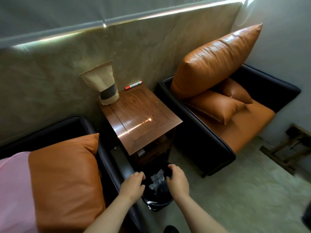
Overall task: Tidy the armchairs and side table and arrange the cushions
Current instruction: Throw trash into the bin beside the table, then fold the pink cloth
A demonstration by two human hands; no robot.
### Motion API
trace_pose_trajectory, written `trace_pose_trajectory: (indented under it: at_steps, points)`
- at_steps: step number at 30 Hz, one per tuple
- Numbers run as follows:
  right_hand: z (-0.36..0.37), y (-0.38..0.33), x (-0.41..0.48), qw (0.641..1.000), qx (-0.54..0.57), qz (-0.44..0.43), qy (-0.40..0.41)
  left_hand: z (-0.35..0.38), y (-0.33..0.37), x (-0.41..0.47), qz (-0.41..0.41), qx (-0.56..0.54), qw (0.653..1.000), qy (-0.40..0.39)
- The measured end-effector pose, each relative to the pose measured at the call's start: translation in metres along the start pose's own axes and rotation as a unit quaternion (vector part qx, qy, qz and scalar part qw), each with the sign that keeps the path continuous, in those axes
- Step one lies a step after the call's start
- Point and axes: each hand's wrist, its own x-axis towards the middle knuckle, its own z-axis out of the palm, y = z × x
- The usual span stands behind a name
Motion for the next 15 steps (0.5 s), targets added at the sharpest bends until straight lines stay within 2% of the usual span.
trace_pose_trajectory:
  at_steps: [7, 15]
  points:
    - [0.003, -0.031, -0.068, 0.974, -0.184, -0.130, 0.002, -0.029, -0.018, -0.060, 0.067, 0.037, 0.997, 0.009]
    - [-0.003, -0.063, -0.157, 0.942, -0.294, -0.164, 0.009, -0.057, -0.048, -0.139, 0.103, 0.119, 0.987, 0.041]
